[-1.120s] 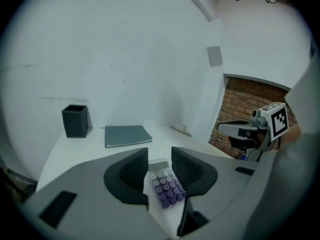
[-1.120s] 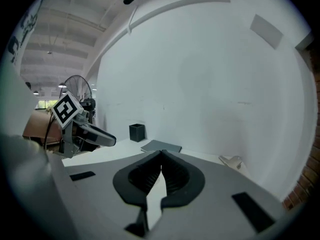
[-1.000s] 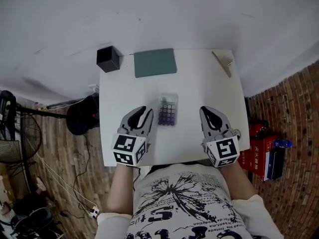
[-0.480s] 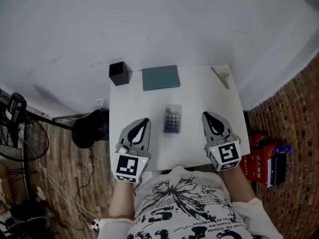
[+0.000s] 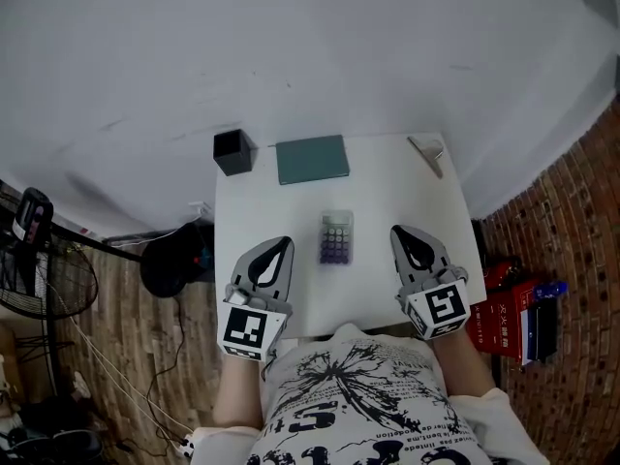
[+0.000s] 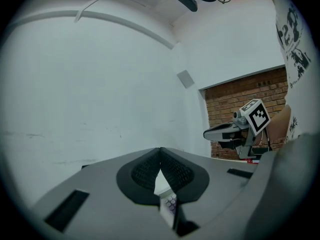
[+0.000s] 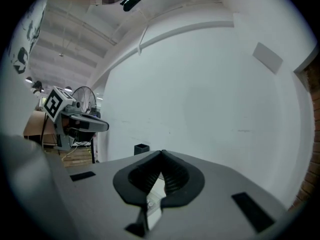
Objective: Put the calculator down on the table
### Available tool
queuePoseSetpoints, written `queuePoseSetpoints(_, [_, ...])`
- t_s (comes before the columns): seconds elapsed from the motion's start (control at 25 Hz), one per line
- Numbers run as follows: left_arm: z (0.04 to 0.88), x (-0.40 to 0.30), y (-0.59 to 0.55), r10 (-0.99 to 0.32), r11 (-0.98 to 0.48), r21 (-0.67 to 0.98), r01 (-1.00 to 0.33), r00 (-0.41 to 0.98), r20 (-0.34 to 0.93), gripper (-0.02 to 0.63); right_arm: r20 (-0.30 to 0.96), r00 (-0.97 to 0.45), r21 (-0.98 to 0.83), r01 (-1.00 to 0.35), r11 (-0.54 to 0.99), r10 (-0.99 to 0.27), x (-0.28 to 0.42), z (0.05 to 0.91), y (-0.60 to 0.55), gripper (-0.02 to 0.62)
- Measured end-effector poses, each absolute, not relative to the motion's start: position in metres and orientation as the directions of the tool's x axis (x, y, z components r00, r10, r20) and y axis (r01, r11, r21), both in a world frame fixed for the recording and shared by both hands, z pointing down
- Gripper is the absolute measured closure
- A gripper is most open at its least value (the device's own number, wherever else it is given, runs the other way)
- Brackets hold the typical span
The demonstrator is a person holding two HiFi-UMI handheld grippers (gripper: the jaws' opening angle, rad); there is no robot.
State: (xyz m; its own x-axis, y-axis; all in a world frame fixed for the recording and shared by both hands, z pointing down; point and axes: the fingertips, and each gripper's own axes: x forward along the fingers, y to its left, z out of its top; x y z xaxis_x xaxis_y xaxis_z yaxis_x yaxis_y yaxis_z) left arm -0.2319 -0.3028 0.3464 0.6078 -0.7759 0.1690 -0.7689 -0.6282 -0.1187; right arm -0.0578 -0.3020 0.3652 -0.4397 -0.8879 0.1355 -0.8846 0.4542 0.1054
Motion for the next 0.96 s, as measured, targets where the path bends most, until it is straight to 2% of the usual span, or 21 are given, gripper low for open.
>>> queuePoseSetpoints(0.96, [0.366,-0.242,-0.322,-0.780,-0.611,-0.052,-0.790,0.590,0.206,0.592,0.166,-0.410,0.114,-0.896,0.430,-0.897,-0.060,0.378,-0.313,0.581])
